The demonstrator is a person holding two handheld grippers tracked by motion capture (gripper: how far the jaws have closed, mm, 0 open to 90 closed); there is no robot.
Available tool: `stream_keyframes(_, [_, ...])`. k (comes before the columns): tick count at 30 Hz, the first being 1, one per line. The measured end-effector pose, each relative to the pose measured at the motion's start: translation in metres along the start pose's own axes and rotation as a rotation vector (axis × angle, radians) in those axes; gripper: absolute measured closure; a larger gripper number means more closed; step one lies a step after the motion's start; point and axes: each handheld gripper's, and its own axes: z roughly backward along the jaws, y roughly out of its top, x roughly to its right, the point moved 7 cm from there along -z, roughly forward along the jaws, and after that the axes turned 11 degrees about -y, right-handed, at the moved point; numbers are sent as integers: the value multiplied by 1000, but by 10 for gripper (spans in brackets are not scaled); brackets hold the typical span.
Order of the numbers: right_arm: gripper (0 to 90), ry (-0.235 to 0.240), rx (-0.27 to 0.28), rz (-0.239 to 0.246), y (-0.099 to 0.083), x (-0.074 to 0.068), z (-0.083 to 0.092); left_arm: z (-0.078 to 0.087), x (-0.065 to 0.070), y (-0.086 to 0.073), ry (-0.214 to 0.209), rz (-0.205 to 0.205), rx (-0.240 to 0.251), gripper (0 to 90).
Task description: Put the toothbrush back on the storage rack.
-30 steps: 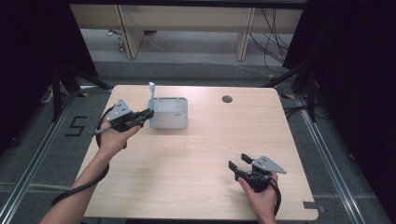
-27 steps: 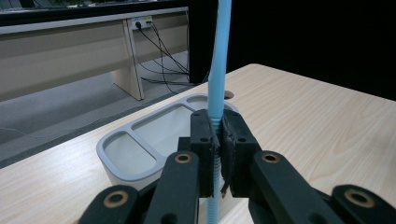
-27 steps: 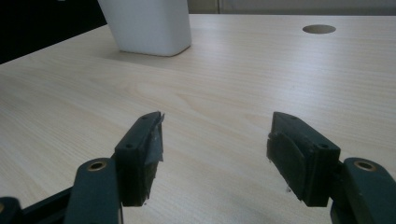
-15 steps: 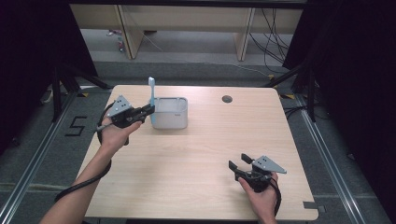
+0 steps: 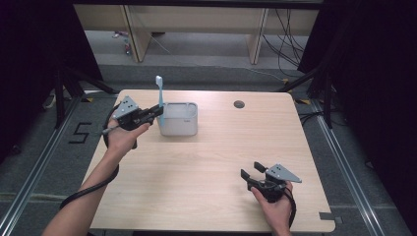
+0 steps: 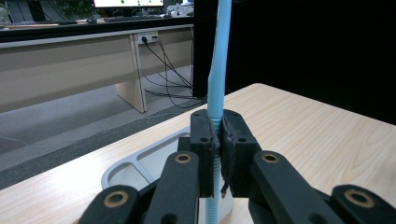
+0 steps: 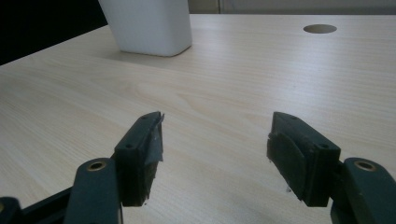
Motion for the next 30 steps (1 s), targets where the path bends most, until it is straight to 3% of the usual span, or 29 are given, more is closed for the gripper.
stream_keyframes(21, [357,-11,1,13,0,2,0,-4,-6,11,16,2,29,836])
stream_keyframes(30, [357,5,1,-9,0,0,0,-8,-9,14,21,-5,35,835])
